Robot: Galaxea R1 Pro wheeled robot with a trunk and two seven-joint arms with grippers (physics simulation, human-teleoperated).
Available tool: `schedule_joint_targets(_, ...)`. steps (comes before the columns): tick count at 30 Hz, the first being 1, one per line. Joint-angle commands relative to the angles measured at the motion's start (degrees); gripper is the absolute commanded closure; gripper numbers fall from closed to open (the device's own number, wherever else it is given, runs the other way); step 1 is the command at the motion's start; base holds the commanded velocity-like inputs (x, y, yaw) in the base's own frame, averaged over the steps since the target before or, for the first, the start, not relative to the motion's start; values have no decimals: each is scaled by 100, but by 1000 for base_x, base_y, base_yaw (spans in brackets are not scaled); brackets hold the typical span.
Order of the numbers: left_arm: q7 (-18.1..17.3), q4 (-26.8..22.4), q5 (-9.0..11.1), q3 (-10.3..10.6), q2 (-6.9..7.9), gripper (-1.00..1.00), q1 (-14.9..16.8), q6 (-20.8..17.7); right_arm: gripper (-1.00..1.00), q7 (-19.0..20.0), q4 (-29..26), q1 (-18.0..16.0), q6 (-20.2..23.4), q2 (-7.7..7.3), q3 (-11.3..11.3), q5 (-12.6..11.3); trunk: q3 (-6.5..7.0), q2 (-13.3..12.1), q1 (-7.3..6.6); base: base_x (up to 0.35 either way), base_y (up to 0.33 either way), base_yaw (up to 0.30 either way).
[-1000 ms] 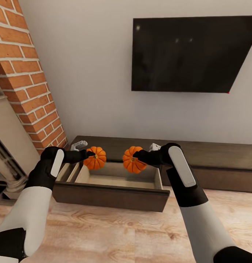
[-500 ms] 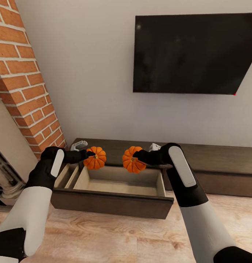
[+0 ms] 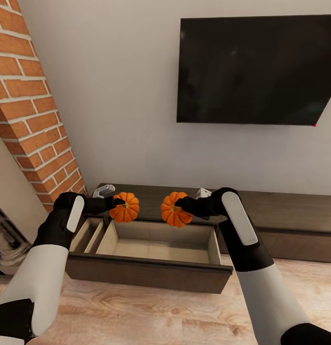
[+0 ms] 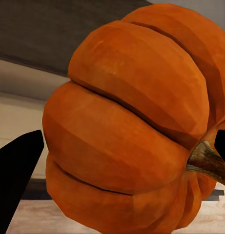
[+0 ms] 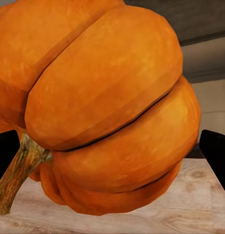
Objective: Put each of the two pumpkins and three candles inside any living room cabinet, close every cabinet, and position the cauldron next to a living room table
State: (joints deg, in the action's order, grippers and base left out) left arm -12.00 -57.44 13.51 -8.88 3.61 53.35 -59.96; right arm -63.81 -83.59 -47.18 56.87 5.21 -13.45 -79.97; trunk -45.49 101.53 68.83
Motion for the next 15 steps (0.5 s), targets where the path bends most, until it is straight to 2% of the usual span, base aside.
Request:
schedule_joint_targets(1, 5, -2, 2, 1, 0, 100, 0, -4, 100, 0, 1, 1, -2, -4, 0, -1, 0, 0, 0, 6, 1, 0)
schedule_joint_targets(6, 5, 0, 2, 1, 0, 100, 0, -4, 100, 1, 1, 0, 1, -17, 0, -1, 0, 0, 0, 12, 6, -81)
schedule_joint_targets(9, 5, 2, 2, 1, 0, 100, 0, -4, 100, 1, 1, 0, 5, -17, 0, -1, 0, 0, 0, 172, 81, -136)
schedule_joint_targets(15, 5, 1, 2, 1, 0, 100, 0, -4, 100, 0, 2, 4, 10, -18, 0, -1, 0, 0, 0, 107, 22, -26)
